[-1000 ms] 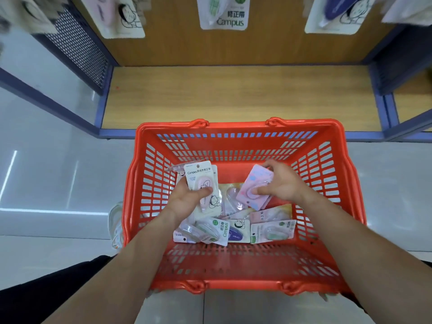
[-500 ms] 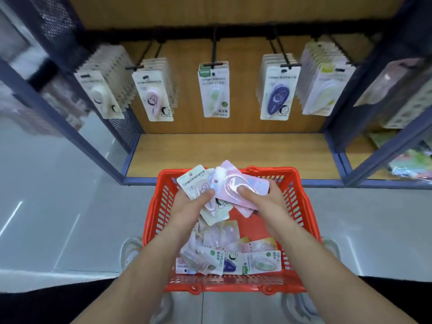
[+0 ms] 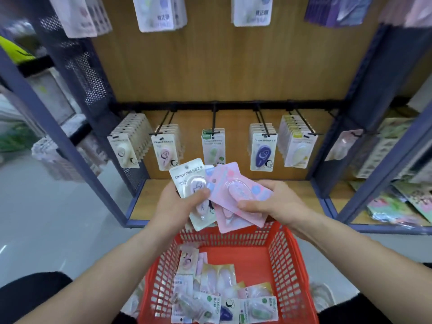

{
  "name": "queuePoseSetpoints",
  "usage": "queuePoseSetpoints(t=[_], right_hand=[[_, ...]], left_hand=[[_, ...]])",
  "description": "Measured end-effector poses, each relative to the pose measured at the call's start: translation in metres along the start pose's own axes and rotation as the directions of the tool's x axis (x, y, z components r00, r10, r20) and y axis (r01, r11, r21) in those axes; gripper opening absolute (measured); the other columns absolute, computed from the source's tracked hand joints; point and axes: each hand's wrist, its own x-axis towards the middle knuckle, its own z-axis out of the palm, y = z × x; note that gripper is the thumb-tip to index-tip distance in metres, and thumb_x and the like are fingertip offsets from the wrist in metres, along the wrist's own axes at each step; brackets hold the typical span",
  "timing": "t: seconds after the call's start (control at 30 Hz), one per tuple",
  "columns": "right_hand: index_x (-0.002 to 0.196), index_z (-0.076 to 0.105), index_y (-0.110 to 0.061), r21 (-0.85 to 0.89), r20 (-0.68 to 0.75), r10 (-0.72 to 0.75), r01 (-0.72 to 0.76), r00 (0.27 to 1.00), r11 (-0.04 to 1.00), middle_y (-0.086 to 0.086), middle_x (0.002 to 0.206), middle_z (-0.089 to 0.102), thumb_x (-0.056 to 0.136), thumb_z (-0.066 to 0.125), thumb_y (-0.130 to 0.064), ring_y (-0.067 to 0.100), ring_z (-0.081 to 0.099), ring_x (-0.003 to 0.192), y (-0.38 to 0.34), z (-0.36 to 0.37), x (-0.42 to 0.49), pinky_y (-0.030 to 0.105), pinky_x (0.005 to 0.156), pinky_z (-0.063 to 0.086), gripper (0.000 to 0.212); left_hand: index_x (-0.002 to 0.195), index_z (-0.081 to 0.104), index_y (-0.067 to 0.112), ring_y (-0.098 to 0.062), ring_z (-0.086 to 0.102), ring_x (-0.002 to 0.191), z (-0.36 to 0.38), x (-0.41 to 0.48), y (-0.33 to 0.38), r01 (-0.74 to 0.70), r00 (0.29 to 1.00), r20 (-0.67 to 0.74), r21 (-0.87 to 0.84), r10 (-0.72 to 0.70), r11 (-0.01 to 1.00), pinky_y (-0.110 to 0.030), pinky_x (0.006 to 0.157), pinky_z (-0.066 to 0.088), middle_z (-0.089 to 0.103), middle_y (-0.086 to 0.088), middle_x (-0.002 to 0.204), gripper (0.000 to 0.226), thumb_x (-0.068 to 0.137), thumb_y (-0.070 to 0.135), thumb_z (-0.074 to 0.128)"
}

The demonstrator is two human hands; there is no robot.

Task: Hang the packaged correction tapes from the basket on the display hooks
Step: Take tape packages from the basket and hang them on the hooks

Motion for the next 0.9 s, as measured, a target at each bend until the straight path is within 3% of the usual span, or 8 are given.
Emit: queuePoseSetpoints(t=[0.07, 0.17, 0.23, 0.37, 0.5, 0.6, 0.77, 0.9], right_hand=[[0.096, 0.080, -0.015, -0.018, 0.049, 0.041, -0.040, 0.998, 0.999, 0.003, 0.094, 0.080, 0.067, 0.095, -0.020, 0.014, 0.072, 0.081, -0.009, -0.008, -0.001, 0.031, 0.075, 0.055, 0.033], [0.094, 0.081, -0.016, -0.038, 0.068, 0.111, -0.108, 0.992, 0.993, 0.011, 0.097, 0.079, 0.067, 0.094, -0.022, 0.022, 0.072, 0.082, -0.008, -0.016, 0.003, 0.040, 0.083, 0.055, 0.030], [0.096, 0.080, -0.013, -0.034, 0.051, 0.111, -0.110, 0.992, 0.993, 0.013, 0.097, 0.079, 0.063, 0.095, -0.022, 0.024, 0.072, 0.082, -0.004, -0.014, 0.009, 0.044, 0.085, 0.056, 0.037], [0.105, 0.077, -0.013, -0.036, 0.035, 0.048, -0.046, 0.998, 0.998, 0.008, 0.100, 0.079, 0.060, 0.098, -0.025, 0.027, 0.074, 0.093, -0.003, -0.008, 0.027, 0.048, 0.090, 0.057, 0.051], [0.103, 0.074, -0.013, -0.048, 0.043, 0.005, -0.003, 0.999, 0.999, 0.012, 0.099, 0.077, 0.064, 0.091, -0.045, 0.024, 0.072, 0.085, -0.004, -0.006, 0.048, 0.041, 0.077, 0.054, 0.054], [0.107, 0.073, -0.010, 0.065, 0.036, -0.033, 0.030, 0.999, 0.997, 0.015, 0.103, 0.077, 0.083, 0.083, -0.034, 0.027, 0.073, 0.089, -0.002, 0.002, 0.055, 0.036, 0.077, 0.054, 0.035], [0.112, 0.072, -0.012, 0.242, -0.066, -0.046, 0.060, 0.997, 0.968, 0.009, 0.108, 0.077, 0.082, 0.080, -0.044, 0.033, 0.072, 0.105, 0.007, 0.018, 0.068, 0.050, 0.097, 0.054, 0.045], [0.118, 0.068, -0.010, 0.322, -0.037, -0.037, 0.047, 0.999, 0.946, 0.011, 0.112, 0.076, 0.075, 0.078, -0.037, 0.035, 0.071, 0.108, 0.008, 0.026, 0.072, 0.052, 0.097, 0.053, 0.052]], left_hand=[[0.115, 0.070, 0.020, -0.020, 0.075, 0.080, 0.001, 0.001, 0.004, -0.018, 1.000, 0.010, 0.000, 0.018, 1.000, -0.030, 0.058, 0.057, 0.079, -0.002, 0.100, 0.028, 0.089, 0.016, 0.077], [0.112, 0.070, 0.020, -0.024, 0.076, 0.093, 0.007, 0.004, 0.001, 0.007, 1.000, -0.011, -0.033, -0.007, 0.999, -0.042, 0.079, 0.061, 0.079, 0.000, 0.101, 0.027, 0.087, 0.017, 0.079], [0.108, 0.071, 0.020, -0.025, 0.076, 0.092, 0.012, 0.008, -0.001, 0.020, 1.000, -0.023, -0.082, -0.022, 0.996, -0.042, 0.079, 0.061, 0.080, 0.000, 0.097, 0.024, 0.086, 0.018, 0.081], [0.114, 0.071, 0.017, -0.033, 0.074, 0.100, 0.014, 0.026, -0.001, 0.039, 0.997, -0.065, -0.176, -0.051, 0.984, -0.059, 0.093, 0.057, 0.079, -0.006, 0.104, 0.032, 0.084, 0.026, 0.081], [0.116, 0.071, 0.018, -0.032, 0.074, 0.102, 0.012, 0.043, -0.003, 0.034, 0.993, -0.103, -0.208, -0.057, 0.977, -0.060, 0.096, 0.055, 0.078, -0.007, 0.107, 0.031, 0.088, 0.031, 0.077], [0.114, 0.072, 0.019, -0.033, 0.075, 0.100, 0.009, 0.053, -0.003, 0.044, 0.989, -0.126, -0.216, -0.072, 0.975, -0.061, 0.096, 0.055, 0.079, -0.007, 0.106, 0.036, 0.083, 0.035, 0.081], [0.115, 0.070, 0.019, -0.033, 0.075, 0.099, 0.008, 0.060, -0.002, 0.050, 0.990, -0.116, -0.215, -0.077, 0.975, -0.060, 0.095, 0.055, 0.079, -0.007, 0.107, 0.028, 0.089, 0.027, 0.076], [0.117, 0.069, 0.019, -0.032, 0.075, 0.099, 0.008, 0.059, 0.000, 0.041, 0.992, -0.107, -0.214, -0.065, 0.976, -0.059, 0.095, 0.056, 0.078, -0.006, 0.108, 0.029, 0.089, 0.024, 0.075]])
